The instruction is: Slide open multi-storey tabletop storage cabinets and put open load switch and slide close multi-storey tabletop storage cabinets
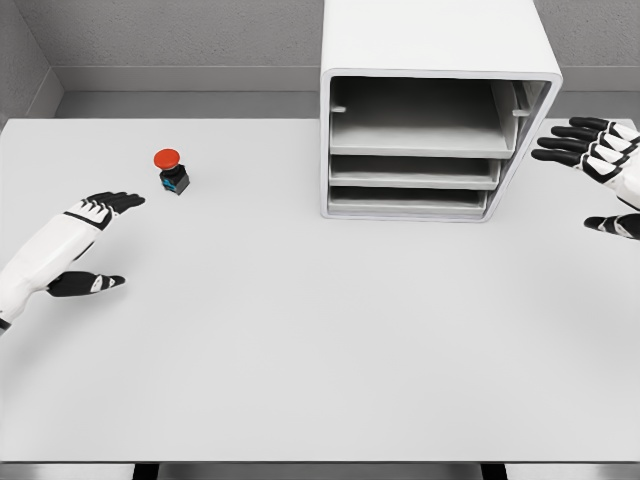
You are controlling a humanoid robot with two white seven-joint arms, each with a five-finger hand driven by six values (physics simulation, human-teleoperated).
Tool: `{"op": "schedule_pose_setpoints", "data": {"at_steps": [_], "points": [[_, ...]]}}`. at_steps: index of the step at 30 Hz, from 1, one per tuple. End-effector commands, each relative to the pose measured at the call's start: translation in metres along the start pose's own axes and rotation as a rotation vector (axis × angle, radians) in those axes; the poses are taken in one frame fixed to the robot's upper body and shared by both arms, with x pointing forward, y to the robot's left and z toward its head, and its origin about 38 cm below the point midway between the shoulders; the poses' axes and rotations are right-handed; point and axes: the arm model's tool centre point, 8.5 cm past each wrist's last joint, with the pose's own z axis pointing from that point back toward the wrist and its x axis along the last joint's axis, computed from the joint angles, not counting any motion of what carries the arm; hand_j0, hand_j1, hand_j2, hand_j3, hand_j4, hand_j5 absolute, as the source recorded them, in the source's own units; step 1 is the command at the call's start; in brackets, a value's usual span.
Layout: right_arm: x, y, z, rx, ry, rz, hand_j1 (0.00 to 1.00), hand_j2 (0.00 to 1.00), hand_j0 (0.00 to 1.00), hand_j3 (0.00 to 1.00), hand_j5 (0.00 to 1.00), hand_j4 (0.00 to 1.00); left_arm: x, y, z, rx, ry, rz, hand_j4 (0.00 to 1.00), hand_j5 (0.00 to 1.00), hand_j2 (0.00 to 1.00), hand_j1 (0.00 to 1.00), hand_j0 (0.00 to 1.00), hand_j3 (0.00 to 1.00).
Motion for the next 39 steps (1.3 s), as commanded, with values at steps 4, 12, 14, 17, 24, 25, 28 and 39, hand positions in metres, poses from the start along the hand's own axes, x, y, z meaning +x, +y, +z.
{"op": "schedule_pose_setpoints", "data": {"at_steps": [4,12,14,17,24,25,28,39], "points": [[0.0,-0.002,0.0,0.0,-0.001,0.002,1.0,1.0,1.0,1.0,1.0,1.0,-0.001,0.003,0.0,0.005,0.002,0.0,1.0,1.0,1.0,1.0,1.0,1.0],[0.002,0.0,-0.008,-0.034,-0.014,0.026,1.0,1.0,1.0,1.0,1.0,1.0,0.009,0.021,-0.034,-0.221,-0.061,-0.084,1.0,1.0,1.0,1.0,1.0,1.0],[0.002,0.001,-0.007,-0.027,-0.014,0.027,1.0,1.0,1.0,1.0,1.0,1.0,0.016,0.035,-0.052,-0.231,-0.09,-0.111,1.0,1.0,1.0,1.0,1.0,1.0],[0.003,0.007,-0.006,-0.016,-0.013,0.011,1.0,1.0,1.0,1.0,1.0,1.0,0.028,0.062,-0.087,-0.143,-0.12,-0.157,1.0,1.0,1.0,1.0,1.0,1.0],[0.011,0.031,-0.008,-0.038,-0.014,-0.058,0.89,0.89,0.89,0.89,0.89,0.89,-0.004,0.062,-0.136,-0.164,-0.065,-0.062,1.0,1.0,1.0,1.0,1.0,1.0],[0.014,0.037,-0.01,-0.045,-0.017,-0.079,0.88,0.88,0.88,0.88,0.88,0.88,-0.006,0.058,-0.143,-0.175,-0.062,-0.041,1.0,1.0,1.0,1.0,1.0,1.0],[0.018,0.044,-0.016,-0.077,-0.02,-0.104,0.87,0.87,0.87,0.87,0.87,0.87,-0.004,0.047,-0.157,-0.214,-0.075,-0.025,1.0,1.0,1.0,1.0,1.0,1.0],[0.045,0.084,-0.056,-0.076,-0.076,-0.217,0.87,0.87,0.87,0.87,0.87,0.87,-0.012,0.039,-0.18,-0.279,0.188,-0.061,1.0,1.0,1.0,1.0,1.0,1.0]]}}
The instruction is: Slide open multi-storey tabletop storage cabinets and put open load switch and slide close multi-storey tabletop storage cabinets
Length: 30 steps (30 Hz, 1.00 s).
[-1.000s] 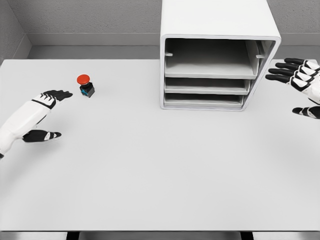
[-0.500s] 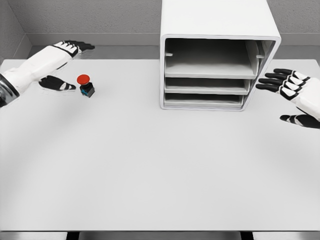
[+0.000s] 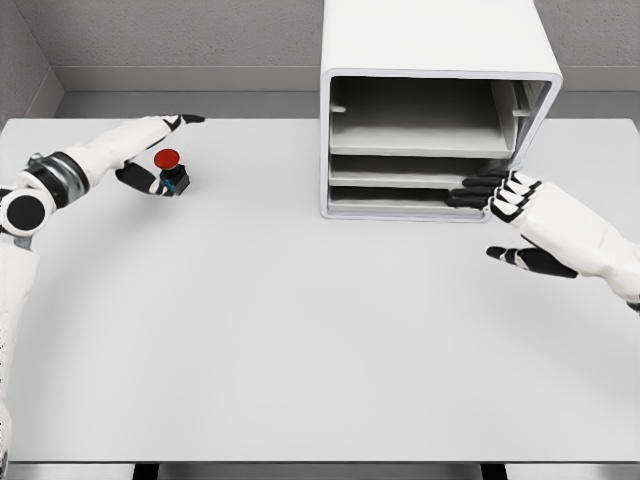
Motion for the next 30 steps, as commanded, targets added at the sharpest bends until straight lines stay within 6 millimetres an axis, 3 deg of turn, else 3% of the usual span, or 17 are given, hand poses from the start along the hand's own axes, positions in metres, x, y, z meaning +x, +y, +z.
{"op": "schedule_pose_setpoints", "data": {"at_steps": [1,5,9,13,26,30], "points": [[0.003,0.006,-0.004,0.004,-0.006,-0.024,0.87,0.87,0.87,0.87,0.87,0.87,0.004,-0.007,-0.008,-0.034,0.043,-0.061,1.0,1.0,1.0,1.0,1.0,1.0],[0.005,0.005,-0.014,-0.017,-0.022,-0.026,0.86,0.86,0.86,0.86,0.86,0.86,0.012,-0.015,-0.014,-0.067,0.024,-0.085,1.0,1.0,1.0,1.0,1.0,1.0],[0.005,0.002,-0.018,-0.031,-0.029,-0.023,0.84,0.84,0.84,0.84,0.84,0.84,0.019,-0.002,-0.02,-0.065,0.014,-0.12,1.0,1.0,1.0,1.0,1.0,1.0],[0.004,-0.007,-0.023,-0.046,-0.038,-0.004,0.88,0.88,0.88,0.88,0.88,0.88,0.013,0.008,-0.016,-0.074,0.034,-0.155,1.0,1.0,1.0,1.0,1.0,1.0],[0.006,-0.011,-0.045,-0.06,-0.078,-0.019,0.87,0.87,0.87,0.87,0.87,0.87,-0.009,-0.002,-0.017,-0.153,0.124,-0.212,1.0,1.0,1.0,1.0,1.0,1.0],[-0.002,-0.012,-0.049,-0.079,-0.059,-0.024,0.87,0.87,0.87,0.87,0.87,0.87,-0.007,-0.002,-0.019,-0.153,0.12,-0.211,0.92,0.92,0.92,0.92,0.92,0.92]]}}
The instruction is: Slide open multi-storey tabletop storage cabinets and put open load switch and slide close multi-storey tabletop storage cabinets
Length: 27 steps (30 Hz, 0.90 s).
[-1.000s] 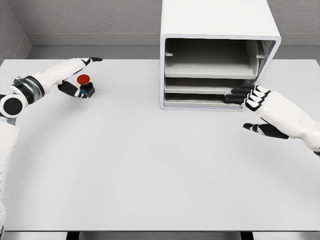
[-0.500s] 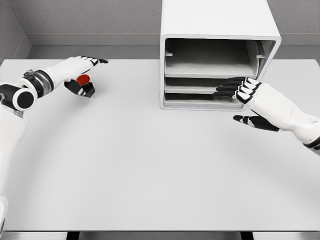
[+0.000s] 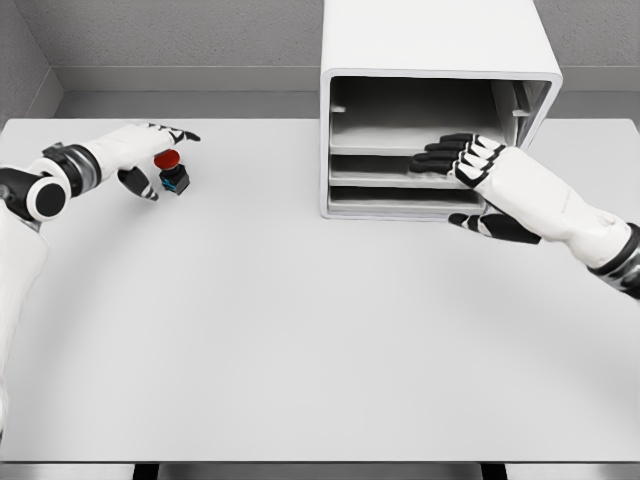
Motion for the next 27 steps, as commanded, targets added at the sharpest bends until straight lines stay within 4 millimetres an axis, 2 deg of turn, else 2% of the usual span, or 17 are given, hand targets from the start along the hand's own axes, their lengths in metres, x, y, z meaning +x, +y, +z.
{"op": "schedule_pose_setpoints", "data": {"at_steps": [1,7,13,21,22,27], "points": [[-0.008,0.005,0.003,-0.001,0.029,-0.018,0.87,0.87,0.87,0.87,0.87,0.87,0.0,-0.001,-0.001,-0.003,0.001,0.0,0.92,0.92,0.92,0.92,0.92,0.92],[-0.026,0.014,-0.008,-0.019,0.061,-0.046,0.87,0.87,0.87,0.87,0.87,0.87,0.0,-0.001,-0.001,-0.004,0.002,0.0,0.78,0.78,0.78,0.78,0.78,0.78],[-0.027,0.03,-0.024,0.038,0.048,-0.078,0.88,0.88,0.88,0.88,0.88,0.88,-0.001,-0.001,0.0,-0.004,0.004,-0.001,0.66,0.66,0.66,0.66,0.66,0.66],[-0.046,0.035,-0.034,0.037,0.087,-0.098,0.88,0.88,0.88,0.88,0.88,0.88,0.0,-0.002,-0.001,-0.008,0.003,0.0,0.64,0.64,0.64,0.64,0.64,0.64],[-0.045,0.041,-0.038,0.052,0.088,-0.114,0.88,0.88,0.88,0.88,0.88,0.88,0.0,-0.002,-0.001,-0.008,0.003,0.0,0.61,0.61,0.61,0.61,0.61,0.61],[-0.051,0.047,-0.042,0.058,0.103,-0.132,0.88,0.88,0.88,0.88,0.88,0.88,0.0,0.0,-0.001,-0.004,0.003,0.001,0.52,0.52,0.52,0.52,0.52,0.52]]}}
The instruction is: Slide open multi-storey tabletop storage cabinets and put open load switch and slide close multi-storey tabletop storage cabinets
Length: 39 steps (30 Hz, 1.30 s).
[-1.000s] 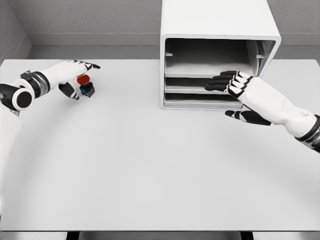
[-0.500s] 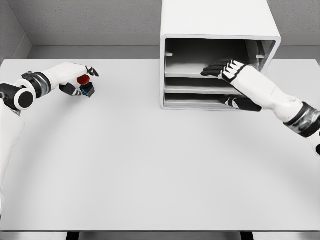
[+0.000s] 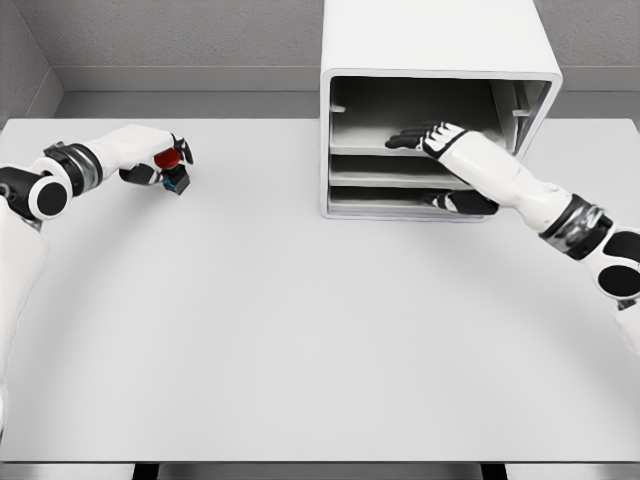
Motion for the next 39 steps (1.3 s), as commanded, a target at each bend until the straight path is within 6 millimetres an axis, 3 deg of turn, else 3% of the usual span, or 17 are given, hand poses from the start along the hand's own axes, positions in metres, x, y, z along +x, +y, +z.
{"op": "schedule_pose_setpoints", "data": {"at_steps": [1,14,19,21,26,30,39], "points": [[-0.002,0.006,-0.003,0.015,0.006,-0.023,0.88,0.88,0.88,0.88,0.88,0.88,0.0,0.0,0.0,-0.001,0.001,0.0,0.5,0.5,0.5,0.5,0.5,0.5],[-0.033,0.01,-0.017,0.019,0.083,-0.064,0.88,0.88,0.88,0.88,0.88,0.88,0.0,0.012,0.003,0.028,-0.004,-0.005,0.37,0.37,0.37,0.37,0.37,0.37],[-0.032,0.015,-0.019,0.041,0.083,-0.074,0.87,0.87,0.87,0.87,0.87,0.87,0.005,0.021,0.006,0.053,-0.02,-0.019,0.33,0.33,0.33,0.33,0.33,0.33],[-0.03,0.019,-0.02,0.061,0.076,-0.076,0.8,0.8,0.8,0.8,0.8,0.8,0.007,0.022,0.007,0.059,-0.025,-0.025,0.32,0.32,0.32,0.32,0.32,0.32],[-0.029,0.019,-0.02,0.067,0.073,-0.073,0.8,0.8,0.8,0.8,0.8,0.8,0.01,0.025,0.008,0.071,-0.037,-0.031,0.3,0.3,0.3,0.3,0.3,0.3],[-0.033,0.017,-0.01,0.086,0.086,-0.058,0.81,0.81,0.81,0.81,0.81,0.81,0.017,0.03,0.011,0.093,-0.061,-0.035,0.3,0.3,0.3,0.3,0.3,0.3],[-0.018,0.008,0.003,0.109,0.046,-0.01,0.81,0.81,0.81,0.81,0.81,0.81,0.016,0.026,0.024,0.108,-0.107,-0.046,0.3,0.3,0.3,0.3,0.3,0.3]]}}
